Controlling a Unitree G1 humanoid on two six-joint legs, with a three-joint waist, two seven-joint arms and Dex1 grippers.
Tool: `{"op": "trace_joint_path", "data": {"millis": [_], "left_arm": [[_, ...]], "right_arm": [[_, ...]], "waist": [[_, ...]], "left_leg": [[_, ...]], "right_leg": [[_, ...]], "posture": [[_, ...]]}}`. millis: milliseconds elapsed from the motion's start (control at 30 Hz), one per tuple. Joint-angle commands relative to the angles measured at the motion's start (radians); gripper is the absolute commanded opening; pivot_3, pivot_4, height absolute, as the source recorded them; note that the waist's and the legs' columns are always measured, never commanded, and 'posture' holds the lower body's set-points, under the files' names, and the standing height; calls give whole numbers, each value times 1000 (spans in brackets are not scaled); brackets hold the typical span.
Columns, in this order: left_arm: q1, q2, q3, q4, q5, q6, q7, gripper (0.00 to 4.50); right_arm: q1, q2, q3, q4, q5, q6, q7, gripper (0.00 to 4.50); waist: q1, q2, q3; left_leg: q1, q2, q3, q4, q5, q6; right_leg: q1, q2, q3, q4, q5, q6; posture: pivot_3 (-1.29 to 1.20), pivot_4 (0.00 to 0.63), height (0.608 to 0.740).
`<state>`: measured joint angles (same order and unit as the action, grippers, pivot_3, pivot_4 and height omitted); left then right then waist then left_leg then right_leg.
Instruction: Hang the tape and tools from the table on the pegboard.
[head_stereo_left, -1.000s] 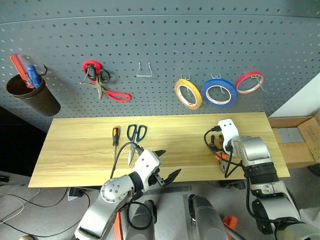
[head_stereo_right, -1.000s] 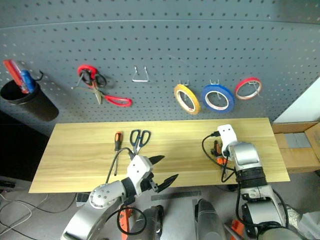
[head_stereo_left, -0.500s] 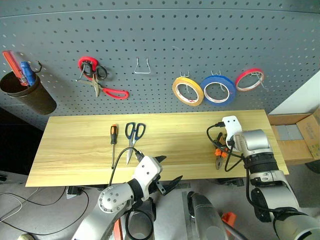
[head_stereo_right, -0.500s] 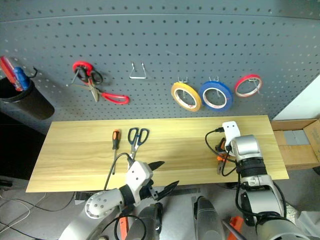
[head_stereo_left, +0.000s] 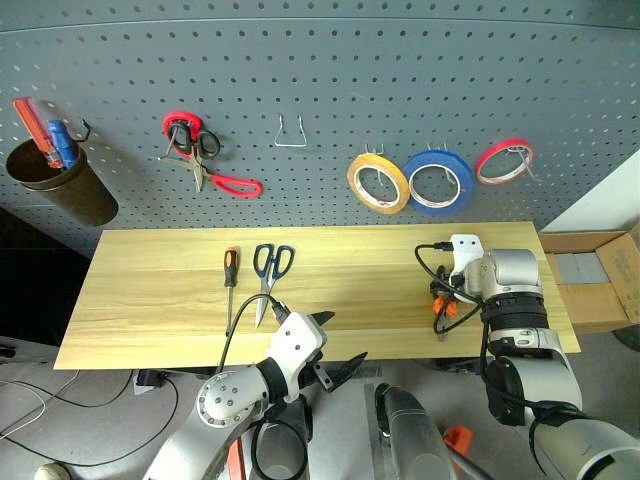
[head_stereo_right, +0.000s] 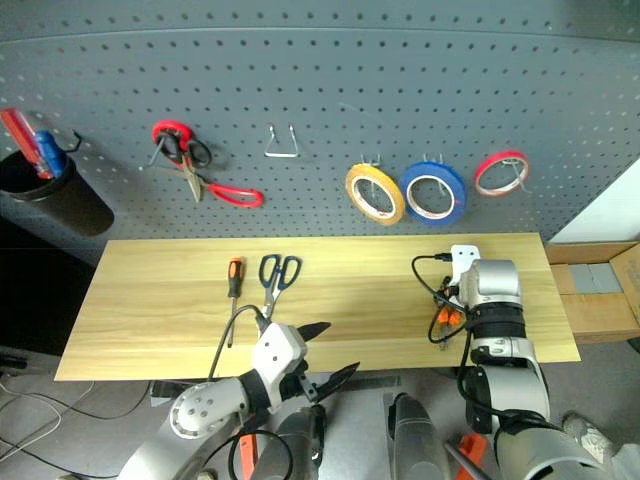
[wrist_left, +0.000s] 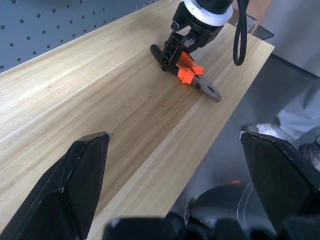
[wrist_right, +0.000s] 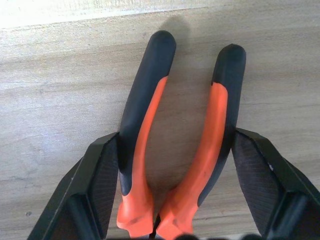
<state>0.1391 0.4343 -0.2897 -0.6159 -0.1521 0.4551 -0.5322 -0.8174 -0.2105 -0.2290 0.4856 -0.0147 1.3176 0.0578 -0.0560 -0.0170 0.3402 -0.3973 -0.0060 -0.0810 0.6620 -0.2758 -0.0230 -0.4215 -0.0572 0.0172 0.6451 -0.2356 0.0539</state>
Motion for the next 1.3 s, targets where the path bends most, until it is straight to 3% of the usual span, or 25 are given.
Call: {"op": "trace_joint_path", "data": {"millis": [33,133,200,333,433,533,667,933,1067,1300], "left_arm": [[-11,-4,-9,-13,1,-17,0,4500],[-22,-8,-10,4,3,-26,0,4500],[-21,-9,-9,8,-1,-33,-2,4500],[1,0,6,-4,-26,-46,-21,4500],[20,8,21,-14,-41,-53,-33,4500],[44,7,54,-40,-79,-41,-38,4500],[123,-14,116,-142,-166,20,5,4500],[180,-96,290,-343,-258,157,207,4500],[61,-130,353,-392,-239,220,334,4500],[-242,-200,298,-223,-150,227,458,4500]], "right_arm": [[45,-13,24,62,3,-39,1,2907],[99,-45,134,-43,35,-123,137,2906],[189,-102,254,-217,71,-191,286,2906],[447,-318,470,-636,96,-420,548,2906],[585,-396,492,-813,100,-630,620,2906],[632,-377,478,-904,117,-767,630,2906],[534,-228,495,-925,120,-836,558,2906],[239,56,465,-828,143,-880,432,2906],[91,160,411,-733,155,-887,363,2906],[-140,217,348,-439,85,-1154,249,2906]], "waist": [[0,-1,-1],[0,-3,-2],[1,-2,-1],[1,0,-1],[2,2,-1],[-5,1,-1],[-6,-1,-6],[32,-8,-44],[54,-10,-66],[79,-13,-110]], "left_leg": [[0,0,0,0,0,0],[0,0,0,0,0,0],[0,0,0,0,0,0],[-4,0,0,-2,-1,-2],[-5,0,0,-2,-4,-7],[-4,1,0,-1,-5,-9],[-3,2,0,0,-3,-12],[-5,1,-2,-1,2,-23],[-5,0,-3,-1,2,-24],[-2,0,-3,-1,4,-28]], "right_leg": [[0,0,0,0,0,0],[0,0,0,-1,0,0],[0,0,0,-1,0,1],[-4,0,0,0,-3,3],[-6,0,0,0,-5,5],[-6,0,3,0,-5,5],[-6,1,2,1,-8,9],[-6,0,-1,1,-4,4],[-6,0,-2,1,-4,3],[-4,2,-3,2,-1,0]], "posture": [[-21,390,740],[-18,375,740],[-18,363,740],[-28,330,740],[-30,310,740],[-30,275,740],[-8,236,740],[72,174,740],[108,147,740],[141,122,740]]}}
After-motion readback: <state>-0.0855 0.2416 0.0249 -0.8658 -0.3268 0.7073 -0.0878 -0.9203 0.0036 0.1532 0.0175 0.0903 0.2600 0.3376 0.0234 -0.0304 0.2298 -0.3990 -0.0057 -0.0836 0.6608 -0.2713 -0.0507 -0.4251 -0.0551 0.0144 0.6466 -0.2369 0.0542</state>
